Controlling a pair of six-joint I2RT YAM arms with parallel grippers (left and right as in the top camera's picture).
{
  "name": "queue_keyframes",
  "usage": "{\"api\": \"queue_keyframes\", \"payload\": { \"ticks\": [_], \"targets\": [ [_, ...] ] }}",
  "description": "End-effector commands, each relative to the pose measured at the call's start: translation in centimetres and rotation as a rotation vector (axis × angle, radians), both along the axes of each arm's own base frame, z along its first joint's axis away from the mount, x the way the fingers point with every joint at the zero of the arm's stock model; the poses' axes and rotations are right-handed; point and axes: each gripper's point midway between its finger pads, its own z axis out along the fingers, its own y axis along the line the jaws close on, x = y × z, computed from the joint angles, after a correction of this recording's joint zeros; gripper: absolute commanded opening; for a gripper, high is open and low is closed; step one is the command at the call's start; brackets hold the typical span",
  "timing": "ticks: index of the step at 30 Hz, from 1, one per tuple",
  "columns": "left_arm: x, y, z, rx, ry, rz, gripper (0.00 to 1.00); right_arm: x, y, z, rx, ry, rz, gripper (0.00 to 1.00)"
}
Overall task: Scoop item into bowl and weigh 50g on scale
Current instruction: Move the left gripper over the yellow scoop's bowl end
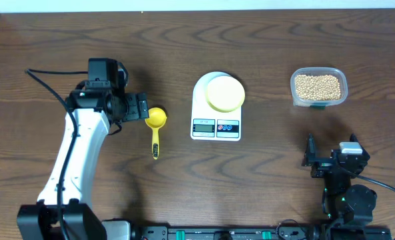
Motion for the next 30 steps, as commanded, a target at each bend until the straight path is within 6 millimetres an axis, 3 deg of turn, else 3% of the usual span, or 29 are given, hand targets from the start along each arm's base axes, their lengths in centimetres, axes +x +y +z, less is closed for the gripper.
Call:
{"api": "queue_keyframes", "payload": {
  "ticks": [1,30],
  "targets": [
    [0.3,0.0,-0.3,0.014,0.023,-0.086,0.98,0.0,-0.2,-0.2,0.01,0.001,-0.007,0.99],
    [1.5,-0.6,-1.0,0.031,-0.003,-0.217,0.98,0.0,-0.2,-0.2,0.01,0.001,-0.007,0.99]
  ]
}}
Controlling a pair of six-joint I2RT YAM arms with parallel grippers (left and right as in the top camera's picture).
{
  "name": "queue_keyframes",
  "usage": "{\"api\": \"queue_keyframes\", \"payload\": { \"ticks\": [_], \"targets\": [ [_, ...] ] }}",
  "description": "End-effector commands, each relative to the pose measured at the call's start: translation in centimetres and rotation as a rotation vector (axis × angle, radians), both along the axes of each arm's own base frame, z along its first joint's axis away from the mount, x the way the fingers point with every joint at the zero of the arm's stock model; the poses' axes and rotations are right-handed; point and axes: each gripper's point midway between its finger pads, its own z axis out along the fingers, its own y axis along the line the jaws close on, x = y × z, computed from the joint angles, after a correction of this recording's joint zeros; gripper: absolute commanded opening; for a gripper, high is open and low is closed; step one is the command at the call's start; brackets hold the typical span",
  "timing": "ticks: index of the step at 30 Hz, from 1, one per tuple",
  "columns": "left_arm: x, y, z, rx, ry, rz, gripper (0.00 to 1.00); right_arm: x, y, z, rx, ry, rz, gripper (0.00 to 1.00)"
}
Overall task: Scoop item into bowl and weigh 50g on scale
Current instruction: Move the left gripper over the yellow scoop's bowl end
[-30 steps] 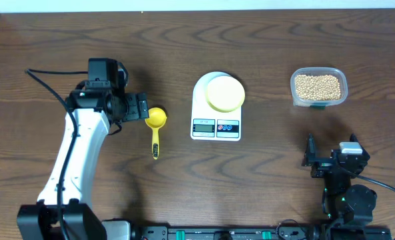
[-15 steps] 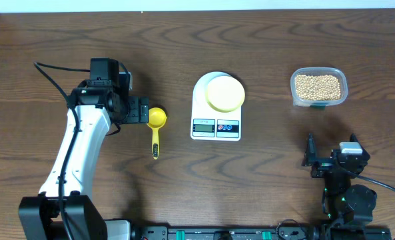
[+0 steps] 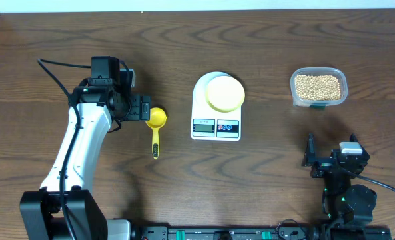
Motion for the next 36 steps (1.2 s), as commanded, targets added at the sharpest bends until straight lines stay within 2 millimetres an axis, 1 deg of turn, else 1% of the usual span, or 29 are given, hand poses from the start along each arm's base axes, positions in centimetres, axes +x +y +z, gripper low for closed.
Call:
{"api": "queue_keyframes", "payload": {
  "ticks": [1,5,11,14,17,22,27,36],
  "targets": [
    [0.5,0.0,0.3,0.008,-0.011,-0.032,0.98,0.0,-0.2,-0.2,0.01,0.001,-0.007,0.99],
    [0.4,0.0,-0.9,0.01,0.026,-0.043,0.98,0.0,-0.2,-0.2,0.01,0.001,-0.007,0.99],
    [0.2,-0.2,-3.8,0.007,0.114,-0.049,0.98,0.0,-0.2,-0.2,0.01,0.001,-0.007,0.99],
    [0.3,-0.7,-5.0,0.011,0.139,-0.079,0.97,0.0,-0.2,-0.2,0.01,0.001,-0.007,0.99],
    [0.3,-1.1,-5.6,0.013,0.15,-0.095,0.98,0.0,-0.2,-0.2,0.01,0.001,-0.007,0.99],
    [0.3,-1.2,-6.2,0.013,0.165,-0.095,0.98,0.0,-0.2,-0.2,0.01,0.001,-0.007,0.99],
    [0.2,-1.2,-7.7,0.012,0.2,-0.096,0.98,0.0,-0.2,-0.2,0.01,0.001,-0.007,0.99],
    [0.6,-1.2,-7.6,0.012,0.183,-0.096,0.98,0.0,-0.2,-0.2,0.01,0.001,-0.007,0.99]
  ]
}}
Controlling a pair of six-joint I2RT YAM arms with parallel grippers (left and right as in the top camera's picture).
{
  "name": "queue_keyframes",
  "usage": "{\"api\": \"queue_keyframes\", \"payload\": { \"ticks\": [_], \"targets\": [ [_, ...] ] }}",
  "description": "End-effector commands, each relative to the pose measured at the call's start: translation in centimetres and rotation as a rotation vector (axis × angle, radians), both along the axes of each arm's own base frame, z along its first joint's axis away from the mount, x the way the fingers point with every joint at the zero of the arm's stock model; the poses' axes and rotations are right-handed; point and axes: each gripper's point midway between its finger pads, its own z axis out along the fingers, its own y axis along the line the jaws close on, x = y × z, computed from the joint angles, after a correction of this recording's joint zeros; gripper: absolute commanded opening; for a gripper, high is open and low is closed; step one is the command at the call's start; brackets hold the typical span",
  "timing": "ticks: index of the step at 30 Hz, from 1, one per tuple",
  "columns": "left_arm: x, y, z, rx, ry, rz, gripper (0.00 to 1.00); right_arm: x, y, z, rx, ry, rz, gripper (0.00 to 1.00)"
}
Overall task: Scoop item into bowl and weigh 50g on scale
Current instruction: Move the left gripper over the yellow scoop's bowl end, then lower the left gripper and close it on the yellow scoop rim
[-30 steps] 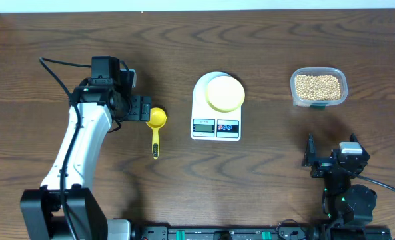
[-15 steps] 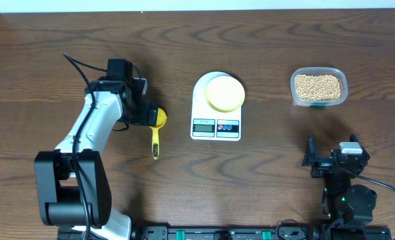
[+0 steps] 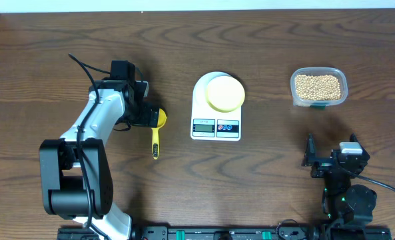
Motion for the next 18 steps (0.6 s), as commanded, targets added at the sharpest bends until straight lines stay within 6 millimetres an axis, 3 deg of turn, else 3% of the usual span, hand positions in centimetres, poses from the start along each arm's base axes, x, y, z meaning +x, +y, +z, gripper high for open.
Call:
{"api": "queue_keyframes", "payload": {
  "ticks": [1,18],
  "targets": [
    [0.91,-0.12,0.27,-0.003,-0.027,-0.018,0.98,-0.01,-0.15,-0.19,0.009,0.001,-0.007,0.99],
    [1.57,-0.09,0.28,-0.003,-0.056,-0.018,0.98,-0.01,-0.15,-0.19,0.01,0.001,-0.007,0.99]
  ]
}}
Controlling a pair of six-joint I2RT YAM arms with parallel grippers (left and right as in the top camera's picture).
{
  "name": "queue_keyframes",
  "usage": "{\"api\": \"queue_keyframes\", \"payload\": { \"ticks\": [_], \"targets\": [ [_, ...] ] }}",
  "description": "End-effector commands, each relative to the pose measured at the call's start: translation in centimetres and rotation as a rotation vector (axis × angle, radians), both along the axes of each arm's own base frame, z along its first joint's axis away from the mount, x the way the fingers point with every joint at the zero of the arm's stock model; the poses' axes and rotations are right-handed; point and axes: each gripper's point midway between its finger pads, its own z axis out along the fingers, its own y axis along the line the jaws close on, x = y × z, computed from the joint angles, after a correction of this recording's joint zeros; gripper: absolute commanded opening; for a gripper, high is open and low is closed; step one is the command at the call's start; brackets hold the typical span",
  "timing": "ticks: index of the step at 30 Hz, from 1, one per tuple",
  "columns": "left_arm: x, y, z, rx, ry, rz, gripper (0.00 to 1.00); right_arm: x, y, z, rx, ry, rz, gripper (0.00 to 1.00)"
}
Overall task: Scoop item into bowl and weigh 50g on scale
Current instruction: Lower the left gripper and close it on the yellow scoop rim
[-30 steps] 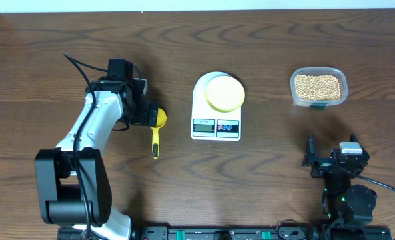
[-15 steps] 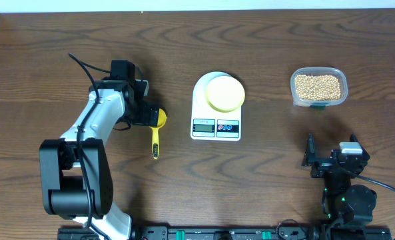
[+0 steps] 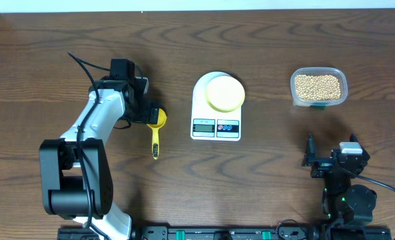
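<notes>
A yellow scoop (image 3: 156, 137) lies on the table left of the scale, its handle pointing toward the front. My left gripper (image 3: 150, 116) sits down over the scoop's cup end and hides part of it; whether its fingers are closed cannot be read from above. A yellow bowl (image 3: 224, 93) rests on the white scale (image 3: 216, 127). At the back right stands a clear tub of beans (image 3: 318, 86). My right gripper (image 3: 310, 152) is parked at the front right, far from everything, its fingers too small to read.
Cables trail from the left arm (image 3: 84, 130) across the left of the table. The scale's display faces the front edge. A black rail with green clips runs along the near table edge (image 3: 217, 233).
The left gripper has shifted slightly right and down onto the scoop's cup, covering a bit more of it. Scoop, bowl, scale and right arm have not moved.
The left gripper began just left of the scoop's cup with the arm stretched from the front left. It stayed beside the cup a second later. Then the arm had folded inward and the gripper was over the cup, where it now sits lower.
</notes>
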Motion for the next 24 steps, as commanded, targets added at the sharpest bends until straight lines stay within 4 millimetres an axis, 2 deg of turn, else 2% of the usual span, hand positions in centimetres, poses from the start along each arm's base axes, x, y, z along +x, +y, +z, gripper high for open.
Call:
{"api": "queue_keyframes", "payload": {
  "ticks": [1,12,17,24],
  "targets": [
    [0.3,-0.1,-0.1,-0.001,-0.007,-0.017,0.98,0.0,-0.2,-0.2,0.01,0.001,-0.007,0.99],
    [0.0,0.1,-1.4,0.011,-0.001,-0.022,0.98,0.0,-0.2,-0.2,0.01,0.001,-0.007,0.99],
    [-0.4,0.2,-3.4,0.013,0.046,-0.023,0.98,0.0,-0.2,-0.2,0.01,0.001,-0.007,0.99],
    [0.0,0.2,-3.3,0.015,0.032,-0.022,0.98,0.0,-0.2,-0.2,0.009,0.001,-0.007,0.99]
  ]
}}
